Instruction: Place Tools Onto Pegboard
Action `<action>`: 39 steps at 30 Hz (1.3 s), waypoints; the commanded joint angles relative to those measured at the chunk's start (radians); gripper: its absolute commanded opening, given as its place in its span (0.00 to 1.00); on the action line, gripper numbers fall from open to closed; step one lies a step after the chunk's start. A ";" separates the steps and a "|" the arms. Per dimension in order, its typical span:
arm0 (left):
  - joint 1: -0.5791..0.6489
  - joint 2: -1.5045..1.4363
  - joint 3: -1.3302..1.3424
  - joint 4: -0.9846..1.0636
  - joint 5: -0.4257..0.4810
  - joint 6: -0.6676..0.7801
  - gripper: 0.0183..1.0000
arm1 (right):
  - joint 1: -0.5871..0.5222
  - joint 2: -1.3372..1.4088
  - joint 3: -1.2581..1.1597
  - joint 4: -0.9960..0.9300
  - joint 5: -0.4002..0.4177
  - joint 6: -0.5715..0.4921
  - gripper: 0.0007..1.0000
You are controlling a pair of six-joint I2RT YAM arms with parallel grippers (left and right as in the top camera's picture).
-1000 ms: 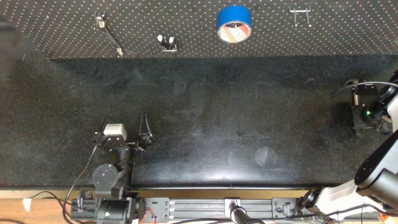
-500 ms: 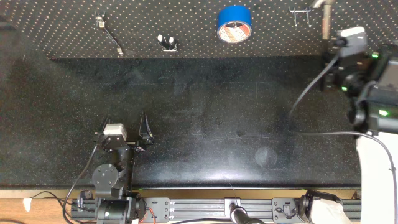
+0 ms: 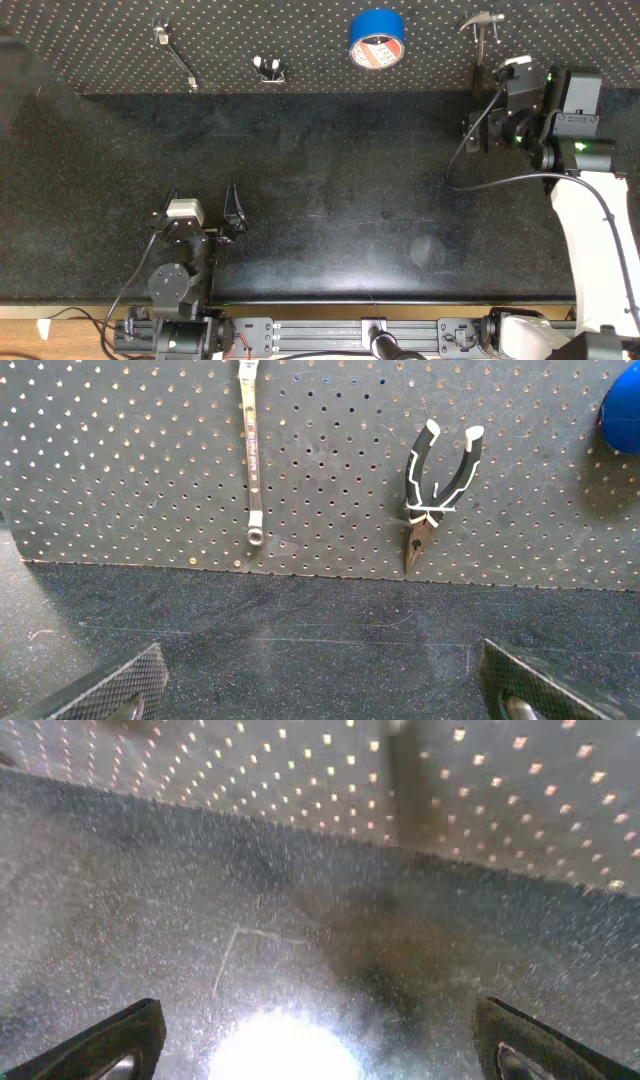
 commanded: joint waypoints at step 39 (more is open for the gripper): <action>-0.004 -0.008 -0.002 -0.008 0.003 0.017 1.00 | 0.133 -1.361 -1.032 0.525 0.174 0.096 1.00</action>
